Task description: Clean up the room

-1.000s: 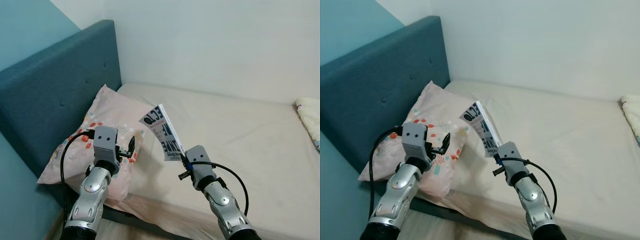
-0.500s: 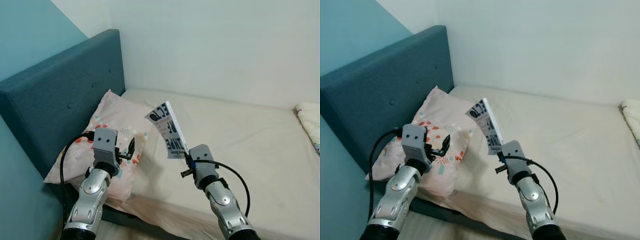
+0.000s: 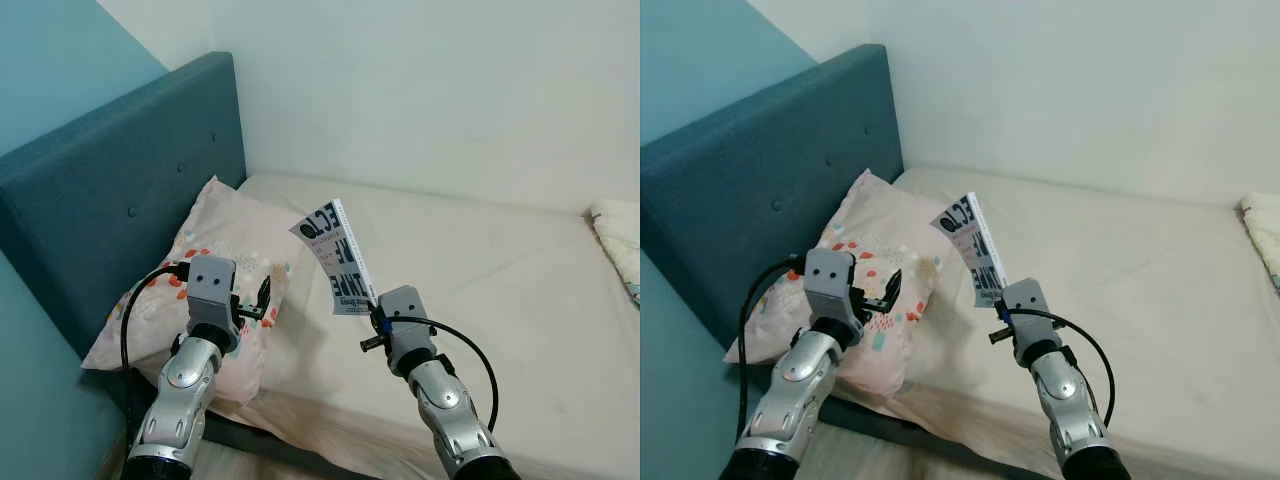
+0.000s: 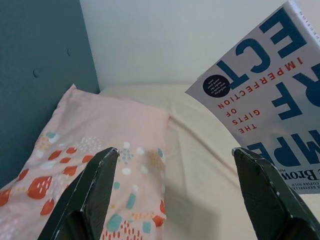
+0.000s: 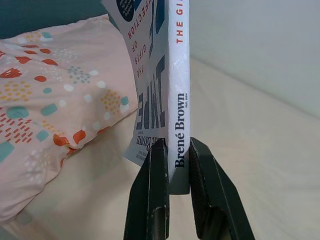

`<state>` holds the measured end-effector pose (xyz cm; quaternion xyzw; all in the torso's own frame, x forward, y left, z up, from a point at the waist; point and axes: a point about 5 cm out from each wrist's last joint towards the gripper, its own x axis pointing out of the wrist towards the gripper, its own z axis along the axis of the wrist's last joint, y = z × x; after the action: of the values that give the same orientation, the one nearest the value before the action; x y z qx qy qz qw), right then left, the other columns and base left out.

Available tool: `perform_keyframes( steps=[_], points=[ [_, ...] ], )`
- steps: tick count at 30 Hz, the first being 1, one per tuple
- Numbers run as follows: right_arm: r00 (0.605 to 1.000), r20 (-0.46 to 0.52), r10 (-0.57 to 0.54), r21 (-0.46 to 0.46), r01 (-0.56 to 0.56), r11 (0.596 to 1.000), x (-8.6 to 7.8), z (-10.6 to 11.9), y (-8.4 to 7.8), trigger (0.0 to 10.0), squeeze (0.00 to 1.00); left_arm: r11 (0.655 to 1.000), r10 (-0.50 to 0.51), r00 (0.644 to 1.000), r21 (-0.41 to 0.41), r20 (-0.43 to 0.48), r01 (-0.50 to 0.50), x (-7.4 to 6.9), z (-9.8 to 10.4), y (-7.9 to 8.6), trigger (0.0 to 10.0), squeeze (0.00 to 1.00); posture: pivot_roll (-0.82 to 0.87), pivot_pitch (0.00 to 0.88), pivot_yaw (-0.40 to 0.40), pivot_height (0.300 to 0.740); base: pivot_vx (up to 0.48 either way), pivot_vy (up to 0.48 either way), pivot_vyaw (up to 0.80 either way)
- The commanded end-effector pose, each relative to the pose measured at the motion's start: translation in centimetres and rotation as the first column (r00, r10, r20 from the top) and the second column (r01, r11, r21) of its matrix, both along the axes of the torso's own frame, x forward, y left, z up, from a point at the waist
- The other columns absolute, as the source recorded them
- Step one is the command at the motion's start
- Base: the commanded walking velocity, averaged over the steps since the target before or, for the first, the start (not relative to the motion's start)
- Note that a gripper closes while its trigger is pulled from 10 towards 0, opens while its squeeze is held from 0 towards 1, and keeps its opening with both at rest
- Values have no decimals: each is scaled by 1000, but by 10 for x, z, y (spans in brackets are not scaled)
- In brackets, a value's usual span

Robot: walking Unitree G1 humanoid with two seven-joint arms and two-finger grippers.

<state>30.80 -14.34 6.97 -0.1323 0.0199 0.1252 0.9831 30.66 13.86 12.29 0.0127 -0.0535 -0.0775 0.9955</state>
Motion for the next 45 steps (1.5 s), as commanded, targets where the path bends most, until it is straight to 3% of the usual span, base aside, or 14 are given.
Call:
perform_keyframes(
  steps=[1, 13, 34, 45],
  points=[
    [1000, 27, 5, 1, -5, 1000, 4, 7, 3, 10000, 0, 1000, -2, 1000, -3, 14, 3, 0, 3, 0, 10000, 0, 32, 0, -32, 740, 285, 0, 800],
    [999, 21, 38, 12, -39, 999, 0, 4, 7, 10000, 0, 1000, 3, 1000, -11, 13, -3, 0, 3, 2, 10000, 0, 32, 0, -29, 740, 301, 0, 133],
    [1000, -9, 0, 21, 0, 1000, -2, 1, -1, 10000, 0, 1000, -26, 999, 3, -33, 26, -6, -7, 3, 10000, 0, 21, 0, -25, 740, 0, 0, 0],
    [1000, -14, -8, 42, 8, 999, -6, -1, -4, 10000, 0, 999, -35, 998, 6, -49, 36, -7, -9, 2, 10000, 0, 11, 0, -19, 700, 0, 0, 0]
  ],
)
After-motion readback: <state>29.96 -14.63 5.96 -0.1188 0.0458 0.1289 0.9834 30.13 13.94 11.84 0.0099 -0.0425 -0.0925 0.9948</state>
